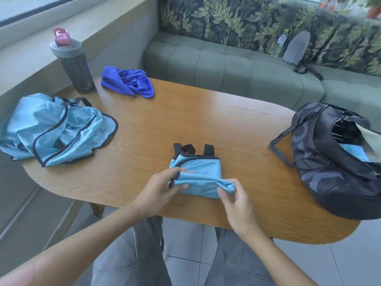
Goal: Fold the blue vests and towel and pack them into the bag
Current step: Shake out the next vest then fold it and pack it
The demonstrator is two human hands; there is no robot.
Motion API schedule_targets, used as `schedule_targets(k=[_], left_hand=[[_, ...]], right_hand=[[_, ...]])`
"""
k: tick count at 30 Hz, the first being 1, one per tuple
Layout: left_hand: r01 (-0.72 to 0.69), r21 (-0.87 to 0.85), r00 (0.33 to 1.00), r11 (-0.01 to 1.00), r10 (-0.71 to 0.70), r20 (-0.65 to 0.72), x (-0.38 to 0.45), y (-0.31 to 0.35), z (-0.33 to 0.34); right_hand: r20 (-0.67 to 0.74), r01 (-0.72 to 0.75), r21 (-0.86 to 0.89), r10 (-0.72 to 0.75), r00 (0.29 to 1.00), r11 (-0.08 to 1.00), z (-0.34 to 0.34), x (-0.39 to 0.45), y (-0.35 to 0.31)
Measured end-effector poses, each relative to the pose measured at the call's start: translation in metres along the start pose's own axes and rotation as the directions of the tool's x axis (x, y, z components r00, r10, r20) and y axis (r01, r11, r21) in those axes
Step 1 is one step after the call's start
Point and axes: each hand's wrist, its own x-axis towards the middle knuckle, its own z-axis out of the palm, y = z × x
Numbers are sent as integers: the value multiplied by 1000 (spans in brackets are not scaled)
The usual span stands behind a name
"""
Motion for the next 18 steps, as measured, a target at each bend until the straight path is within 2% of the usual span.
schedule_targets(k=[2, 5, 8, 13, 18], left_hand=[[80, -53, 995, 995, -83, -55, 7, -1, 4], [139, -54, 982, 989, -145, -119, 18, -1, 9], [187, -26, 961, 982, -188, -205, 31, 0, 13], [314, 81, 888, 946, -263, -377, 44, 0, 21], [469, 194, 824, 861, -348, -447, 51, -1, 25]], right_hand=[[-67, -20, 49, 23, 997, 999, 7, 7, -1], [-114, -76, 21, 78, 990, 997, 17, 20, -5], [-134, -97, -111, 82, 988, 989, 24, 38, -7], [-90, -124, -295, 102, 991, 947, 30, 66, -8], [-57, -190, -495, 186, 981, 848, 33, 83, -12]])
